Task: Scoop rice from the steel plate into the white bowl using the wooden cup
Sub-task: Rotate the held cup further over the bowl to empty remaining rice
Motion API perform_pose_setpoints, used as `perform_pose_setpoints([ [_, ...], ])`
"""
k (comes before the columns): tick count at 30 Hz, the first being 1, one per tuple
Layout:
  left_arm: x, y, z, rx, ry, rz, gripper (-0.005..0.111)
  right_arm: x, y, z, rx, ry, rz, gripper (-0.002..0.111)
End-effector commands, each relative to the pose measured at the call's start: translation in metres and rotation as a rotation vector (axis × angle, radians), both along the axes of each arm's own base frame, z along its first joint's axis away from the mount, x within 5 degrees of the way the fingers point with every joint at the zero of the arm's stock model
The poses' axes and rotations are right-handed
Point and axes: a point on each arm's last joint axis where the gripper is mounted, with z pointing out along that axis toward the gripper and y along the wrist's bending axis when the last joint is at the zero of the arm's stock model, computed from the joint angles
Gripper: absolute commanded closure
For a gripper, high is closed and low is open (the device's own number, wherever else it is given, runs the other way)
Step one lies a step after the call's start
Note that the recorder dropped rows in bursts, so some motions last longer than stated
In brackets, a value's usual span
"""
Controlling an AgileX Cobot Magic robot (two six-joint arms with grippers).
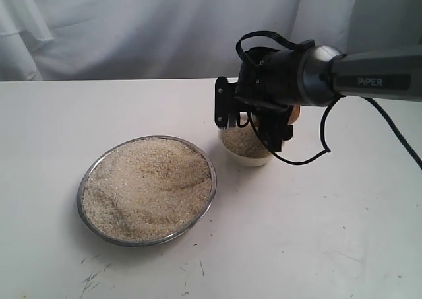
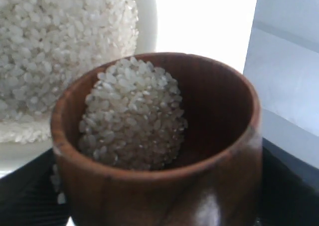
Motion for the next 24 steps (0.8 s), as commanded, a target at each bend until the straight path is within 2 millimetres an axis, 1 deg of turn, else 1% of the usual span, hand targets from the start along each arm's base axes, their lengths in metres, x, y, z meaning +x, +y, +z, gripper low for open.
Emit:
perform_pose_setpoints([
  [1, 0.000, 0.000, -0.001, 0.000, -0.006, -0.003, 0.107, -0.003, 0.001, 0.003, -0.023, -0.014, -0.004, 0.108],
  [9, 0.000, 0.000, -0.001, 0.000, -0.006, -0.003, 0.107, -0.011, 0.012, 0.004, -0.043, -0.027, 0.035, 0.108],
  [17, 0.000, 0.000, -0.001, 0.000, -0.006, -0.003, 0.107, -0.011, 0.009, 0.007, -0.095, -0.056, -0.001, 0.108],
  [24, 0.000, 0.000, -0.001, 0.000, -0.006, -0.003, 0.107, -0.020, 0.008, -0.004, -0.183, -0.075, 0.046, 0.108],
])
